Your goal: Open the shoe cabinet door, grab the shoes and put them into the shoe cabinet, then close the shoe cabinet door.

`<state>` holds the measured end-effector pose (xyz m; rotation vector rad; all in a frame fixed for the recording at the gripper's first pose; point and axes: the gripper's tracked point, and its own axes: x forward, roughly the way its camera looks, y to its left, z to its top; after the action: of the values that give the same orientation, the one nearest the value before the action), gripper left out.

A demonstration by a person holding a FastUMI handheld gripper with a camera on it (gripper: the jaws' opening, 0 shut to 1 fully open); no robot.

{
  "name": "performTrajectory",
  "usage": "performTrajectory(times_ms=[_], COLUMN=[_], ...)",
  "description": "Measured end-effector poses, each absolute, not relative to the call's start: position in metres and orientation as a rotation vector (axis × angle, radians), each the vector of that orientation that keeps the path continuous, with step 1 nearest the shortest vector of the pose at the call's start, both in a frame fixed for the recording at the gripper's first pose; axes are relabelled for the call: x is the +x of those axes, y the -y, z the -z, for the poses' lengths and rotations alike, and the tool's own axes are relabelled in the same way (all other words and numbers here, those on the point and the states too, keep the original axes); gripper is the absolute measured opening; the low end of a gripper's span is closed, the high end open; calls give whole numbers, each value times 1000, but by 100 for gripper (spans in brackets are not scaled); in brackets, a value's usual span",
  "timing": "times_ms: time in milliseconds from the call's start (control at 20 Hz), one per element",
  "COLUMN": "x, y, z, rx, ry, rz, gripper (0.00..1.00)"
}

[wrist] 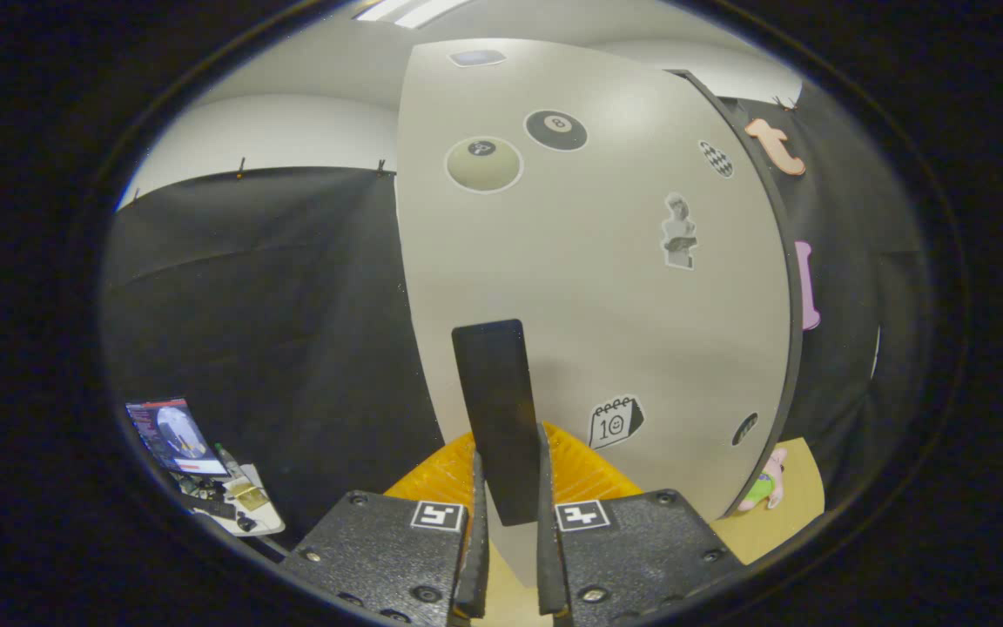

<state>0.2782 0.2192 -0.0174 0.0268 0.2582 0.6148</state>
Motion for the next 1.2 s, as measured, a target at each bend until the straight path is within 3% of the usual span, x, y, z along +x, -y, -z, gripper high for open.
performTrajectory(times_ms=[800,1050,1200], x=[231,235,246], y=[-117,-59,-12], z=[1,-6,-12], rx=[17,15,-26], ry=[-214,-174,-131], rz=[-546,-452,-313], gripper=[25,24,15])
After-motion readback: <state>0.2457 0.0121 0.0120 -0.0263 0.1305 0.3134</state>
